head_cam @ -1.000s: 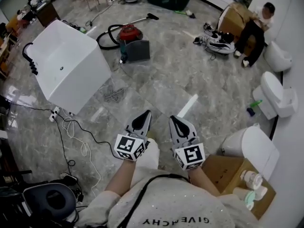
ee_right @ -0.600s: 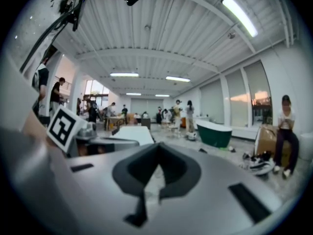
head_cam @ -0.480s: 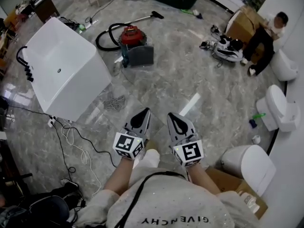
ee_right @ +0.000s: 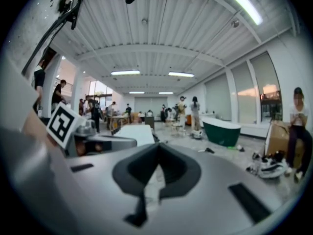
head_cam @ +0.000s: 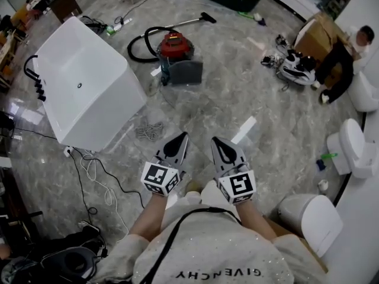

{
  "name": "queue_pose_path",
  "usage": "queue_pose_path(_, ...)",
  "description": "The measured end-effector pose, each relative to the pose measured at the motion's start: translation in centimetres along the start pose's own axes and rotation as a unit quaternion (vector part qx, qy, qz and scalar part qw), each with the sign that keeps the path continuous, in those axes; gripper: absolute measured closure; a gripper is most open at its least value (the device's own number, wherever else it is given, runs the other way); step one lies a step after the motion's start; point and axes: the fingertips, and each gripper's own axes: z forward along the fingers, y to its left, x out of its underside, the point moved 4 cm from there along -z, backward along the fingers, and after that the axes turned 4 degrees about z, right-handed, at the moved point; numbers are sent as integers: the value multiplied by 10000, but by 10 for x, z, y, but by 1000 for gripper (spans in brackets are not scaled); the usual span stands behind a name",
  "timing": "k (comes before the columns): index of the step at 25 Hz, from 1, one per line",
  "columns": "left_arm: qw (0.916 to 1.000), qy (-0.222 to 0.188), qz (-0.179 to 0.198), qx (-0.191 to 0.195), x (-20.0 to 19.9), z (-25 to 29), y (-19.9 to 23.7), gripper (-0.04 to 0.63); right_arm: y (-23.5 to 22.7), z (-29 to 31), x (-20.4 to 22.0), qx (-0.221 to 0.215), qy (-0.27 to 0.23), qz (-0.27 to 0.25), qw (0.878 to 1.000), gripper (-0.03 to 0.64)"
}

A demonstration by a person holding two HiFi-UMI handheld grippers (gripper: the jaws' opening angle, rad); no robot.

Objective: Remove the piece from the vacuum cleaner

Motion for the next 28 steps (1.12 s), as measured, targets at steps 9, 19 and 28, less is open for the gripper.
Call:
queue_pose_path(9, 9994, 41, -49, -329, -3, 33, 41, 577, -32, 55, -1, -279, 106, 90, 9995, 603)
queue_pose_path(19, 9978, 15, -60, -665, -19, 114, 95, 577, -81, 150, -19, -1004, 208, -169, 9946, 603)
queue_pose_path(28, 9947, 160, -198, -993, -21, 170, 128, 577, -138, 205, -29, -1194, 348, -107, 9922, 603)
